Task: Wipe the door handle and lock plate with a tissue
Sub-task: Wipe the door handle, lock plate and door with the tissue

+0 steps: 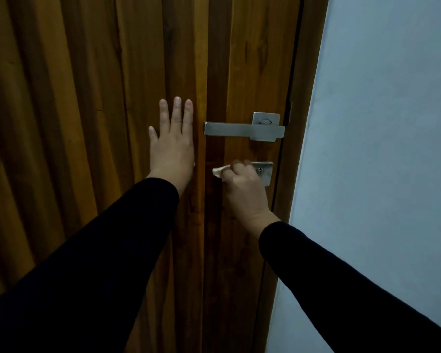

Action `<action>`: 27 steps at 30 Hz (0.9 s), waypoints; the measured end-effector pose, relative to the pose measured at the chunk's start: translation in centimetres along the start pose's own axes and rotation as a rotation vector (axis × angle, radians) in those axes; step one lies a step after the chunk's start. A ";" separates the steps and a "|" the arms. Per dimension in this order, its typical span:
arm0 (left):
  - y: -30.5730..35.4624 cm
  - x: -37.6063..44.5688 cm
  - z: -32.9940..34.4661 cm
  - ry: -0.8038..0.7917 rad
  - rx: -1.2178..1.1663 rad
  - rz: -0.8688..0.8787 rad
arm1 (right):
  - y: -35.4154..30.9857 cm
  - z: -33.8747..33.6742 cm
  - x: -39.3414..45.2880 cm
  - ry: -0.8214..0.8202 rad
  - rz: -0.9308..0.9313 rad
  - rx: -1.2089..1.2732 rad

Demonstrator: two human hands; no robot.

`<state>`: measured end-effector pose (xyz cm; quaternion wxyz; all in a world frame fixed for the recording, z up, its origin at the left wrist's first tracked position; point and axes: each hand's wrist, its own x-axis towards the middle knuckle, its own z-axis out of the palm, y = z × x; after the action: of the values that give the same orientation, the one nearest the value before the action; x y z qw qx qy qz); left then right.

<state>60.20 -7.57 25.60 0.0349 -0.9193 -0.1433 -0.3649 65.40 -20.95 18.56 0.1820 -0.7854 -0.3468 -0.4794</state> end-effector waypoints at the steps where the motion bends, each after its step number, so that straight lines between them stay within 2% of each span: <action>1: 0.0 -0.1 0.0 -0.007 0.001 0.002 | 0.1 0.3 -1.0 -0.017 -0.033 -0.003; 8: 0.2 -0.3 -0.1 -0.005 -0.009 0.000 | 0.5 0.8 -4.4 -0.057 -0.027 0.100; 14: 0.2 -0.3 -0.2 -0.016 -0.032 0.002 | 1.7 -1.9 -0.3 0.065 0.011 0.093; 18: 0.2 -0.4 -0.2 -0.008 -0.044 -0.002 | 1.6 -0.9 -0.8 -0.027 -0.098 0.021; 23: 0.3 -0.4 -0.1 -0.003 -0.059 -0.006 | 2.3 -1.7 -1.7 -0.129 -0.165 0.067; 27: 0.3 -0.2 0.1 -0.002 -0.059 -0.020 | 3.1 -3.9 -0.5 -0.006 -0.075 0.152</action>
<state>60.21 -7.93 25.43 0.0041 -0.9189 -0.1416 -0.3682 65.03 -25.69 20.07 0.2220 -0.7573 -0.4118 -0.4558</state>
